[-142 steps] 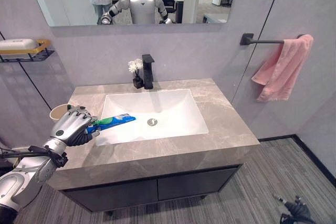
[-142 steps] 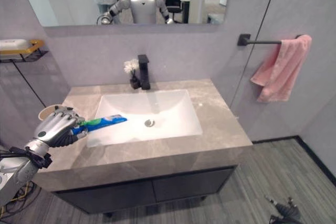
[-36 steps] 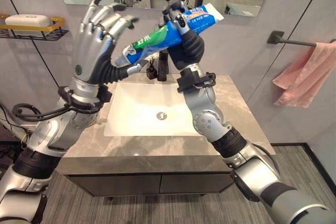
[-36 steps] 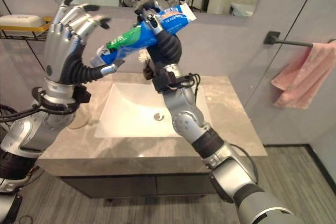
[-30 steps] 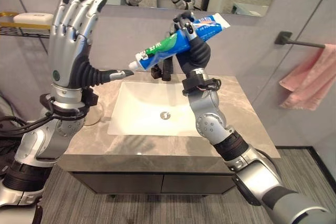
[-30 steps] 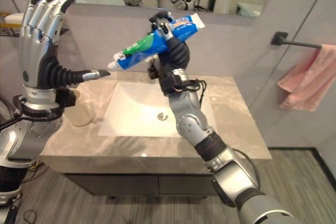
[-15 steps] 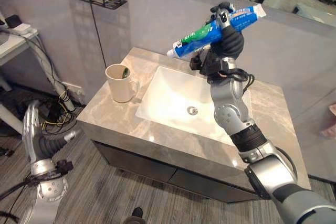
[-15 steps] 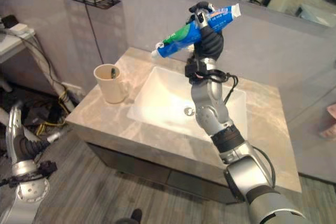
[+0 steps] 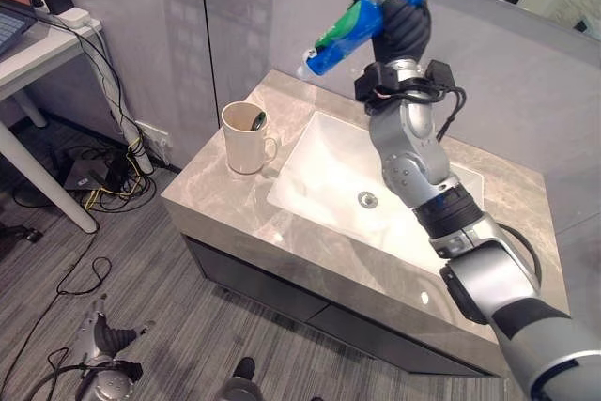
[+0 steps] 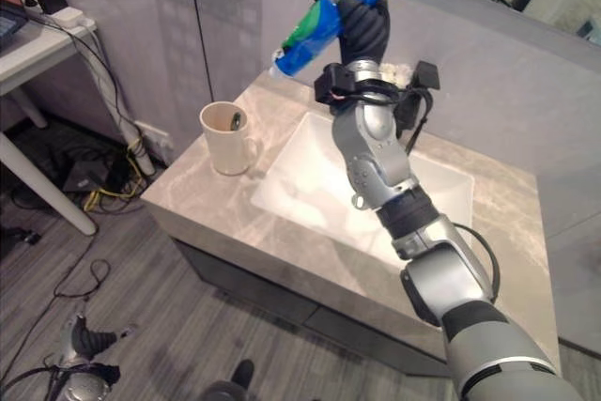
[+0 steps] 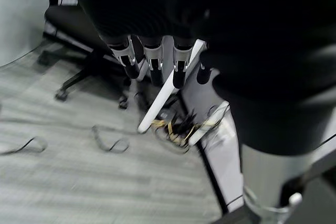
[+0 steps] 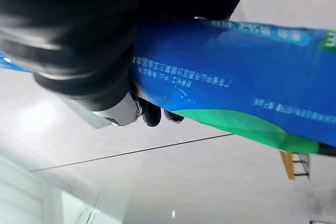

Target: Put brush and paste in cup on sink, flatten towel.

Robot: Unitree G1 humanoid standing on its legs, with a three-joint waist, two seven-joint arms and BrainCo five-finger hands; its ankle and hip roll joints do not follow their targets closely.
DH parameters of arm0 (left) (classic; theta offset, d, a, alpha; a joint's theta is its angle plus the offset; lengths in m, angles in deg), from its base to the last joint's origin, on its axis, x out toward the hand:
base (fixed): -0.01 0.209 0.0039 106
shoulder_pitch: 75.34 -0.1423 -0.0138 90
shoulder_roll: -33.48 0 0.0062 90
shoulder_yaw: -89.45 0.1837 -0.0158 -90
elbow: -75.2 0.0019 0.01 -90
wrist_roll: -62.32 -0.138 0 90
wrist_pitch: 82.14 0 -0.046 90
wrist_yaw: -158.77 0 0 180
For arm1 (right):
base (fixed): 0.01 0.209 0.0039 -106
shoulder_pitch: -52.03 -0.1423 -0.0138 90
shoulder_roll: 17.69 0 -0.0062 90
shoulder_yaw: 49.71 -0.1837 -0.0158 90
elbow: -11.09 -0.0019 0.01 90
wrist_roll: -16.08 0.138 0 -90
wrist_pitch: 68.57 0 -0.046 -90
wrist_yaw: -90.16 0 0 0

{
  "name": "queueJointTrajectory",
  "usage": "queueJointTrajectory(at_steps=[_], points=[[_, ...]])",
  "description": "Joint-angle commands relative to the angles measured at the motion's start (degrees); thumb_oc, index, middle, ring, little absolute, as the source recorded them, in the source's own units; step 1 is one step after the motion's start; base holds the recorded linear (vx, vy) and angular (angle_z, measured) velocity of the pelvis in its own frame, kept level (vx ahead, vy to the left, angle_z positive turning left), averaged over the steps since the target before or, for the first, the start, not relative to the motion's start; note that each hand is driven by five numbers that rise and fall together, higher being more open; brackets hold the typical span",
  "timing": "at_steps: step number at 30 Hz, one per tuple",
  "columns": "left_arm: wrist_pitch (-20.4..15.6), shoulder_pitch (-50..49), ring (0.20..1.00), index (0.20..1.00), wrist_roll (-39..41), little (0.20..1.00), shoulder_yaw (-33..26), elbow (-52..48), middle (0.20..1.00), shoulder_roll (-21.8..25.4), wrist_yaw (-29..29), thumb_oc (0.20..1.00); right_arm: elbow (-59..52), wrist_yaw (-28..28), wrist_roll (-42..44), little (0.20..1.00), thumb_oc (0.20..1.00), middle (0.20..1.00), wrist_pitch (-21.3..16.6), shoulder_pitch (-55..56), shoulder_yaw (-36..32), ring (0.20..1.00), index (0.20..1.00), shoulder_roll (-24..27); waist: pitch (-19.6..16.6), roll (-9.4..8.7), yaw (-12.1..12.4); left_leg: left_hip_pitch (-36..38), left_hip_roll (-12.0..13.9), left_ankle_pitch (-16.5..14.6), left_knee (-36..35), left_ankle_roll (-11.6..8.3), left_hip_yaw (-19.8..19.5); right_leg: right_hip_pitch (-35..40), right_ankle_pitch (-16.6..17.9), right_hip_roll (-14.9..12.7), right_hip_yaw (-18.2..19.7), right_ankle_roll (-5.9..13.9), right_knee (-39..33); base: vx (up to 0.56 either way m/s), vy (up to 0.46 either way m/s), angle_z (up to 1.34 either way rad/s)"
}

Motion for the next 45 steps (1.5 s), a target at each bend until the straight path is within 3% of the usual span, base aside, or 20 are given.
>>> queueJointTrajectory(at_steps=[1, 7, 19, 37, 45], points=[[-0.2, 1.5, 1.000, 1.000, 2.3, 1.000, 1.8, 3.3, 1.000, 1.7, 0.3, 1.000, -0.1, 0.9, -1.5, 0.200, 0.200, 0.200, -1.8, -6.6, -0.1, 0.200, 0.200, 4.7, -1.4, -0.35, 1.0, -1.1, 0.4, -0.7, 0.3, 1.38, 0.4, 1.2, 5.6, -6.3, -0.6, 5.33, 0.0, 0.01, 0.017, 0.07], [0.9, 3.5, 1.000, 1.000, 4.3, 1.000, 5.2, 14.7, 1.000, -1.7, 1.4, 1.000, 3.4, 0.5, -3.5, 0.200, 0.200, 0.200, -1.3, -9.5, 1.9, 0.200, 0.200, 3.5, -0.6, -1.59, 1.3, -1.8, 0.1, -0.7, 0.3, 1.79, 0.0, 0.7, 6.3, -6.4, -0.6, 5.54, 0.0, 0.01, 0.023, 0.09], [1.7, 6.0, 1.000, 1.000, 5.5, 1.000, 7.9, 22.6, 1.000, -4.0, 2.5, 1.000, 9.0, -0.4, -3.8, 0.200, 0.200, 0.200, -1.4, -13.1, 2.6, 0.200, 0.200, 1.0, 0.2, -2.46, 2.5, -2.7, -1.0, -0.6, 0.3, 2.21, -1.6, 0.7, 7.2, -7.0, -1.5, 5.72, 0.0, 0.00, 0.004, 0.01], [2.3, 6.7, 1.000, 1.000, 5.6, 1.000, 8.8, 26.3, 1.000, -5.0, 3.2, 1.000, 9.3, -0.5, -5.1, 0.200, 0.200, 0.200, -1.2, -13.9, 2.8, 0.200, 0.200, -0.4, 0.7, -2.71, 3.6, -4.0, -2.9, -0.3, 0.3, 2.92, -3.7, 1.1, 8.8, -8.5, -3.4, 6.22, 0.0, 0.00, 0.016, 0.09], [1.9, 7.1, 1.000, 1.000, 5.5, 1.000, 9.0, 26.2, 1.000, -5.3, 3.2, 1.000, 9.4, -0.3, -8.6, 0.200, 0.200, 0.200, -0.1, -13.0, 4.4, 0.200, 0.200, 0.4, 1.2, -1.91, 4.0, -4.9, -4.3, 0.0, 0.3, 3.35, -4.8, 1.1, 10.0, -9.5, -4.4, 6.60, 0.0, 0.00, 0.017, 0.04]])
